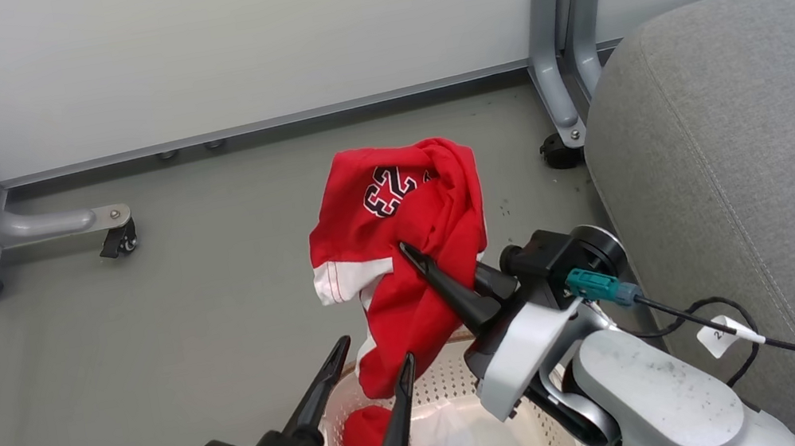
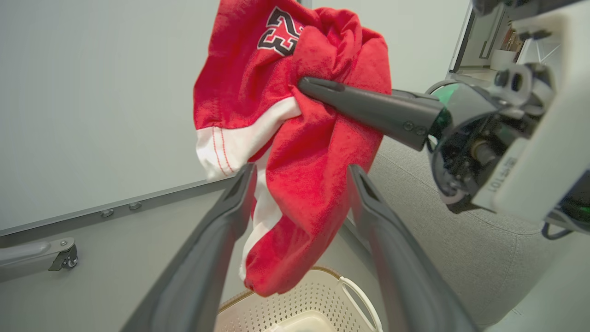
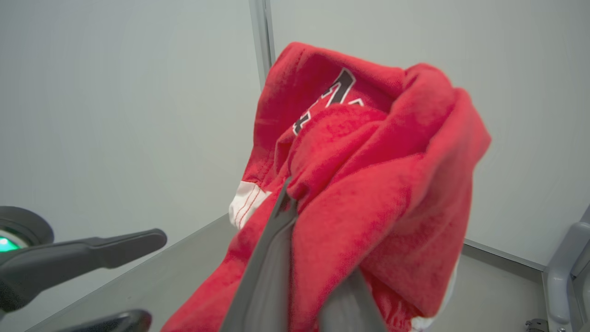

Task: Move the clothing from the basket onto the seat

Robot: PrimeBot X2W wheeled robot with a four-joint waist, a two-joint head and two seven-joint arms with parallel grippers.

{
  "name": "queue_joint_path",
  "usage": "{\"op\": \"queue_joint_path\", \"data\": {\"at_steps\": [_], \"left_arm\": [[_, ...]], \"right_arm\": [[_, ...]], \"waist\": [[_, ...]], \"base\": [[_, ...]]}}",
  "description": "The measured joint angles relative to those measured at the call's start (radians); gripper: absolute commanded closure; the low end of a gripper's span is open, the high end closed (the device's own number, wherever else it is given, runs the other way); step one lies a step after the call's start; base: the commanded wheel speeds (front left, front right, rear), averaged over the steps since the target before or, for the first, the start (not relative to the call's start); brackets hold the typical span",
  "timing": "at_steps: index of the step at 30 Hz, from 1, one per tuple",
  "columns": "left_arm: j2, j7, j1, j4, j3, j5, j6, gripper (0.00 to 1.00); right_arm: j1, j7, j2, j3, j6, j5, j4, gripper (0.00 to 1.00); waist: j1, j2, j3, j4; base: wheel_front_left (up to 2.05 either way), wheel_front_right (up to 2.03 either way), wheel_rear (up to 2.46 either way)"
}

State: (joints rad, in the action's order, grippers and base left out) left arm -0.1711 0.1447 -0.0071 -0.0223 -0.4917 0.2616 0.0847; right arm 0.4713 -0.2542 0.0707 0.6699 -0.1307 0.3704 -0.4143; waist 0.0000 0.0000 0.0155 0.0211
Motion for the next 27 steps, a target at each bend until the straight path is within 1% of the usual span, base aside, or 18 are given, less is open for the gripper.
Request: {"op": "queue_joint_path", "data": {"at_steps": [9, 15, 21, 27], "left_arm": [[-0.009, -0.004, 0.013, 0.002, -0.012, -0.002, -0.009, 0.0], [-0.015, -0.01, 0.011, -0.007, -0.018, -0.002, -0.014, 0.0], [-0.023, -0.016, -0.011, -0.015, -0.029, -0.01, -0.014, 0.0], [-0.032, -0.03, -0.053, -0.017, -0.047, -0.021, -0.005, 0.0]], "right_arm": [[-0.002, -0.003, -0.002, 0.011, 0.0, 0.004, -0.023, 1.0], [0.0, -0.004, -0.002, 0.014, 0.0, 0.005, -0.034, 1.0], [0.022, -0.004, 0.003, 0.008, 0.0, 0.003, -0.046, 1.0], [0.043, -0.007, 0.01, -0.018, 0.0, 0.0, -0.058, 1.0]], "waist": [[0.0, 0.0, 0.003, 0.004], [0.0, 0.0, 0.013, -0.014], [0.0, 0.0, 0.033, -0.07], [0.0, 0.0, 0.064, -0.17]], "base": [[0.0, 0.0, 0.0], [0.0, 0.0, 0.0], [0.0, 0.0, 0.0], [0.0, 0.0, 0.0]]}}
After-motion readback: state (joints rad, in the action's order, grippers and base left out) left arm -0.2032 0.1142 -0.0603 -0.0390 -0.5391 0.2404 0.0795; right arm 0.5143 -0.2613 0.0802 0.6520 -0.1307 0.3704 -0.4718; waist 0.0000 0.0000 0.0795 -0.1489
